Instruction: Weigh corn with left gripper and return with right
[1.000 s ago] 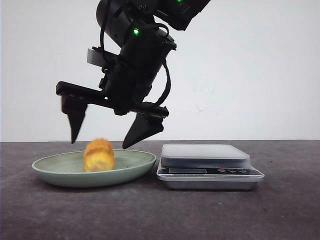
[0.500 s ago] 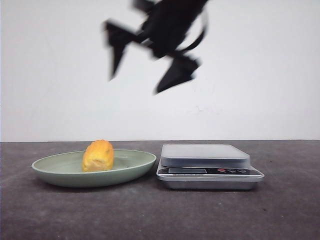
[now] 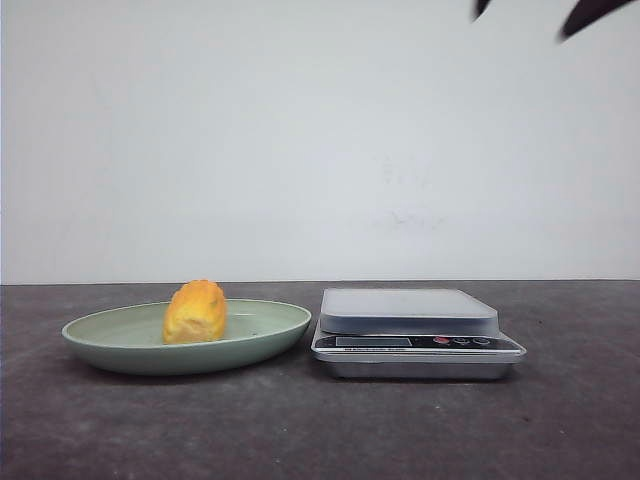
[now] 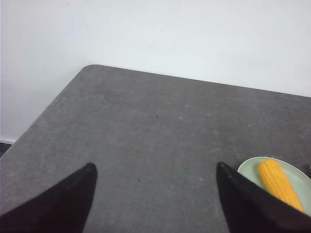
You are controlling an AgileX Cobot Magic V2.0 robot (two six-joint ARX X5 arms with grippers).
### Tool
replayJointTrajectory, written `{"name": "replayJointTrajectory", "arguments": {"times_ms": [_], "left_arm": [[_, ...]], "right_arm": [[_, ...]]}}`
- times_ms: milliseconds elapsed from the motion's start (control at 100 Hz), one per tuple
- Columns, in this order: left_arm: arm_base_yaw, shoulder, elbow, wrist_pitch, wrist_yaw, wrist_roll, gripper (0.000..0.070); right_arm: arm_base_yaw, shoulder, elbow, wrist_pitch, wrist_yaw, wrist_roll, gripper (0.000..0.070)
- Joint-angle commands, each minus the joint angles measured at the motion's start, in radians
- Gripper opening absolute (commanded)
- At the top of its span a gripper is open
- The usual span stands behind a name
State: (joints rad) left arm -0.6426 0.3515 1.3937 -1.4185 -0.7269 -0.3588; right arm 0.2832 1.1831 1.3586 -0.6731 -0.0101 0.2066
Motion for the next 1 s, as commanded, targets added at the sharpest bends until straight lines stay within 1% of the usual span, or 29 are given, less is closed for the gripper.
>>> {"name": "replayJointTrajectory", "arguments": {"times_ms": [0, 170, 270, 350, 560, 650, 670, 700, 740, 760, 780, 800, 820, 840, 870, 890, 900, 930, 990], "left_arm": [[-0.005, 0.003, 0.012, -0.025, 0.003, 0.006, 0.0474], [-0.006, 0.003, 0.012, -0.025, 0.003, 0.01, 0.0474], [-0.006, 0.003, 0.011, -0.025, 0.011, 0.01, 0.0474], [-0.007, 0.003, 0.009, -0.025, 0.017, 0.011, 0.0474], [-0.019, 0.001, -0.031, -0.02, 0.017, 0.018, 0.0474], [-0.03, -0.017, -0.071, 0.013, 0.018, 0.021, 0.0474], [-0.032, -0.024, -0.082, 0.027, 0.018, 0.022, 0.0474], [-0.035, -0.035, -0.1, 0.051, 0.018, 0.024, 0.0472], [-0.04, -0.054, -0.124, 0.084, 0.021, 0.03, 0.046], [-0.042, -0.064, -0.137, 0.102, 0.021, 0.033, 0.0439], [-0.045, -0.072, -0.148, 0.115, 0.023, 0.036, 0.04], [-0.047, -0.081, -0.159, 0.126, 0.026, 0.039, 0.0344], [-0.05, -0.09, -0.17, 0.135, 0.03, 0.045, 0.0268], [-0.053, -0.098, -0.18, 0.143, 0.034, 0.051, 0.0171], [-0.058, -0.109, -0.195, 0.152, 0.04, 0.062, 0.0], [-0.061, -0.117, -0.205, 0.158, 0.04, 0.062, 0.0], [-0.063, -0.121, -0.21, 0.161, 0.04, 0.063, 0.0019], [-0.066, -0.131, -0.224, 0.167, 0.04, 0.061, 0.0003], [-0.072, -0.146, -0.245, 0.17, 0.04, 0.048, 0.0]], "right_arm": [[0.007, -0.063, 0.016, -0.041, 0.011, -0.04, 0.0611], [0.011, -0.269, 0.004, -0.149, 0.042, -0.037, 0.0611], [0.015, -0.385, -0.013, -0.207, 0.046, -0.017, 0.0611], [0.016, -0.483, -0.035, -0.245, 0.066, -0.01, 0.0611], [0.015, -0.724, -0.125, -0.3, 0.071, -0.003, 0.0611], [0.014, -0.806, -0.17, -0.308, 0.072, -0.002, 0.0605], [0.014, -0.821, -0.18, -0.309, 0.074, 0.0, 0.0589], [0.013, -0.84, -0.194, -0.309, 0.079, 0.0, 0.053], [0.014, -0.861, -0.211, -0.316, 0.091, 0.001, 0.0397], [0.014, -0.871, -0.219, -0.319, 0.095, 0.002, 0.0323], [0.013, -0.878, -0.227, -0.321, 0.095, 0.002, 0.0252], [0.014, -0.884, -0.234, -0.322, 0.095, 0.002, 0.0176], [0.014, -0.888, -0.24, -0.323, 0.095, 0.002, 0.0094], [0.014, -0.892, -0.246, -0.323, 0.095, 0.002, 0.0007], [0.013, -0.894, -0.255, -0.322, 0.097, 0.002, 0.0], [0.013, -0.894, -0.259, -0.322, 0.098, 0.003, 0.0007], [0.013, -0.894, -0.261, -0.323, 0.098, 0.003, 0.0007], [0.013, -0.894, -0.267, -0.322, 0.098, 0.003, 0.0007], [0.013, -0.894, -0.28, -0.315, 0.097, 0.006, 0.0007]]}}
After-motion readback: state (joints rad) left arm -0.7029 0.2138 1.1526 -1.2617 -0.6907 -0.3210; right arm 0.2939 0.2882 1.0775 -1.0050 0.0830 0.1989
